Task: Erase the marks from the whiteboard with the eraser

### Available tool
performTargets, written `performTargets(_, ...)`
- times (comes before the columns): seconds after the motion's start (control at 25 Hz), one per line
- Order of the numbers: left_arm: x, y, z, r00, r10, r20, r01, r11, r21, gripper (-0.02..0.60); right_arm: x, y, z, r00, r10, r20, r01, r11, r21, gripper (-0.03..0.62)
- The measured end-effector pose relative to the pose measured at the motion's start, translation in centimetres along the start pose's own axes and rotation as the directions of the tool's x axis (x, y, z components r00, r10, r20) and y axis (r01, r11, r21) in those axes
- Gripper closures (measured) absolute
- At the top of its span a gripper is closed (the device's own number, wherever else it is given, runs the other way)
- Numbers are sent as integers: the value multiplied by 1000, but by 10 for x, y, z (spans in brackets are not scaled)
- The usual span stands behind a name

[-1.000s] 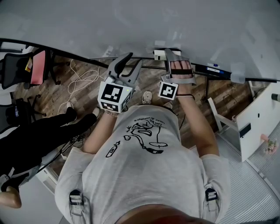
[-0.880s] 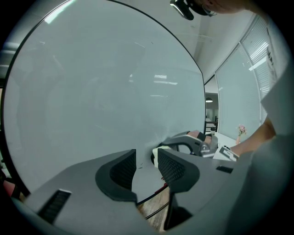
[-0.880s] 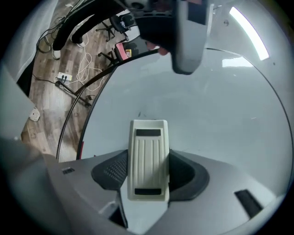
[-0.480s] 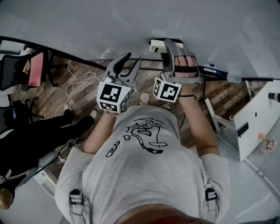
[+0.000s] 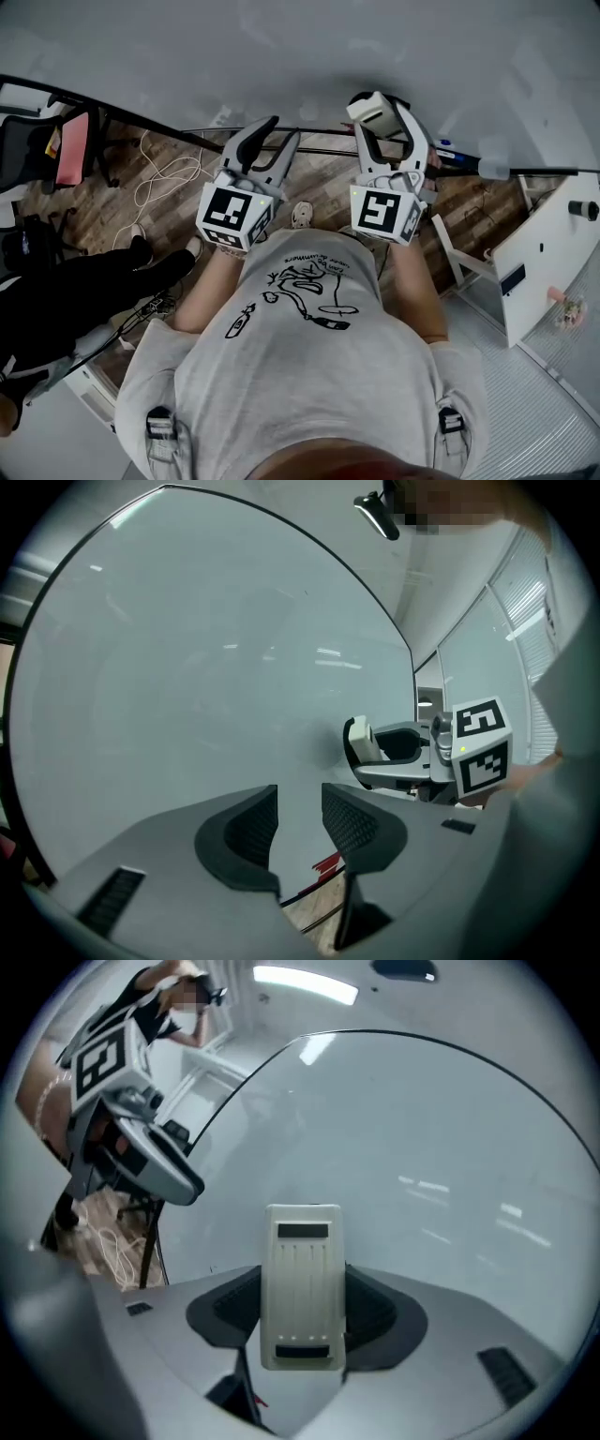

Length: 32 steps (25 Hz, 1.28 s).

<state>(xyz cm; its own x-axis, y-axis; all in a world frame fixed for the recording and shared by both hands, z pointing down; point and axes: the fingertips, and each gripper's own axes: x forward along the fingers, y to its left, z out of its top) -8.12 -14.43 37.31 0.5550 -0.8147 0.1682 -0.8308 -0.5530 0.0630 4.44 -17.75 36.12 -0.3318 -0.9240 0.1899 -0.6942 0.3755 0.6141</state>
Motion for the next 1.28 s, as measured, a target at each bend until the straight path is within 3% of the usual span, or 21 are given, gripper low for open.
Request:
performTargets(0.2,-2,-18,16,999,-30,33,30,1000,-6,426,-26,-16,-9,998,44,49,-57,953,296,335)
performTargets(0.36,-2,-34,33,995,-63,71,65,998,-22,434,-49,-32,-13,996,51,70,-76,906,416,335)
performTargets(0.68,-9,-67,67,981,-131,147,138,990,-37,446,-88,-50,-2,984,96,151,-157,868,472,335)
performTargets(0.88,-11,-86,81,976,-153,157,156,988,-9,445,-107,-58,2,976,119,182,-199,824,530,335)
performTargets(1.28,-10,-114,95,971,-181,156,183,983,0,445,-133,-82,10,964,131,230,-239,803,545,335)
